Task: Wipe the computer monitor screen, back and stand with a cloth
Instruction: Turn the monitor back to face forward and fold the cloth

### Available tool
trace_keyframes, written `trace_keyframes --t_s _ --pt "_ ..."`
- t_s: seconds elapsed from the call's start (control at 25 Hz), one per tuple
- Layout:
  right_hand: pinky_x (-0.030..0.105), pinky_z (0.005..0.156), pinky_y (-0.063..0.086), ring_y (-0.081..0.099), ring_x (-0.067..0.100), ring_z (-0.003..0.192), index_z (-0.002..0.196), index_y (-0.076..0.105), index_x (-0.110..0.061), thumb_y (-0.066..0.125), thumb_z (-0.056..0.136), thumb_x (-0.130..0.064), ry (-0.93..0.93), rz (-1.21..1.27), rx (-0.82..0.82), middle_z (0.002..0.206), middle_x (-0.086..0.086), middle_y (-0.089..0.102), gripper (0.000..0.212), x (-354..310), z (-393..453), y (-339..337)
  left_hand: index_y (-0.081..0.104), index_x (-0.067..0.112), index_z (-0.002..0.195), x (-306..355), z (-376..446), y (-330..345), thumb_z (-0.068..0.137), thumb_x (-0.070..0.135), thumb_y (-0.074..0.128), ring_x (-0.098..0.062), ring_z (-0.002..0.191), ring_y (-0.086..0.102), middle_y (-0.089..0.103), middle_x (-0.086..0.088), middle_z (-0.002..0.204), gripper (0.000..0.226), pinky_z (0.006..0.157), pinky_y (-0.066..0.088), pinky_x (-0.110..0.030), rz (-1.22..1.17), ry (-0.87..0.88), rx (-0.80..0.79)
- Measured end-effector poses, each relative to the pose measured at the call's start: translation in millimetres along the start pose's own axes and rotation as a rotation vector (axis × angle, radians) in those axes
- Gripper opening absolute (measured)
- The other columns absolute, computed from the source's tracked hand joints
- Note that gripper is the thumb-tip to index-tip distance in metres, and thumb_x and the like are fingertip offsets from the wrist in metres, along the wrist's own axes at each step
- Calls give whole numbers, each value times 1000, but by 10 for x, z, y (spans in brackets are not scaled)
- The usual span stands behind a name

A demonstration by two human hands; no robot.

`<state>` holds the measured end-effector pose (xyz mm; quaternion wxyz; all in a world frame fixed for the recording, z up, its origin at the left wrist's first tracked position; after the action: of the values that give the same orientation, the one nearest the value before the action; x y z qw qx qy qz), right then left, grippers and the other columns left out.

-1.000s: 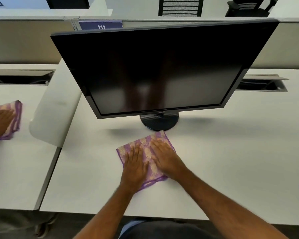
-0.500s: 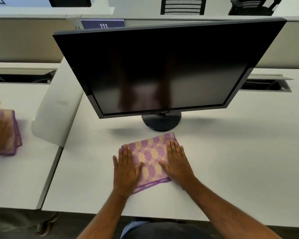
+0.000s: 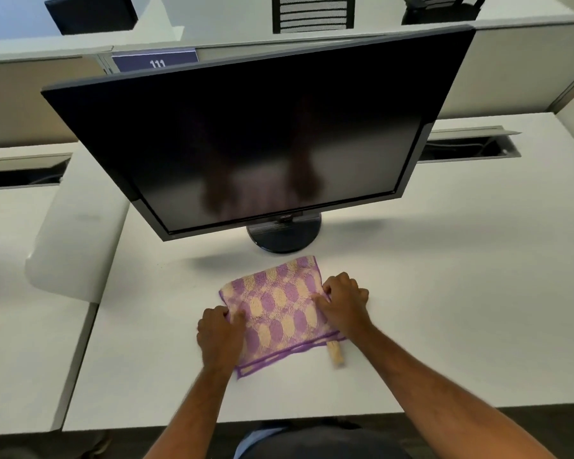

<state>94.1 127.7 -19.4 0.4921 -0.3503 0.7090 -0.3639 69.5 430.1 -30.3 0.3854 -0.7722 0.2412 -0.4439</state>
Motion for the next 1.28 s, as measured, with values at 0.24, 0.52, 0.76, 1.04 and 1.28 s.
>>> trace_keyframes --t_s 0.24,0.52,0.76,1.04,1.28 --pt "28 83 58 66 14 90 104 48 -27 64 98 -45 54 406 -90 100 -7 64 24 315 -68 -251 54 19 120 580 -298 188 102 43 63 -19 100 69 66 2 113 31 78 61 -34 -444 3 -227" --pt "34 80 62 67 12 93 111 43 -32 65 98 -40 91 538 138 103 -16 60 27 1134 -195 -822 44 25 129 1456 -636 616 100 41 65 -19 105 70 62 3 121 39 84 62 -34 -522 120 -331" --pt "36 78 58 64 3 95 108 50 -34 70 96 -35 173 642 311 102 -21 63 23 2052 -301 -1330 45 25 124 2266 -938 1107 99 36 70 -15 102 71 63 6 119 37 77 62 -26 -564 239 -447" --pt "36 73 57 66 12 96 109 56 -30 71 97 -31 253 659 464 105 -10 67 19 2974 -394 -1833 47 22 125 2997 -1272 1710 98 34 72 -11 105 70 61 8 121 38 78 62 -23 -577 355 -586" --pt "45 80 59 67 15 96 105 60 -34 70 97 -26 311 652 527 101 -14 67 15 3567 -423 -2059 46 24 127 3362 -1525 2177 99 24 71 -18 111 70 61 3 126 37 88 64 -43 -541 362 -683"
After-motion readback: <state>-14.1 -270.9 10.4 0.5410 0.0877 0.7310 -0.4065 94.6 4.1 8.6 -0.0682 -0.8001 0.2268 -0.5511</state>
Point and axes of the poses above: each hand's wrist, its own z-axis towards the middle knuckle, its own y-axis out of the palm, x = y × z, the point moved 6 cm from there along z, towards the middle knuckle
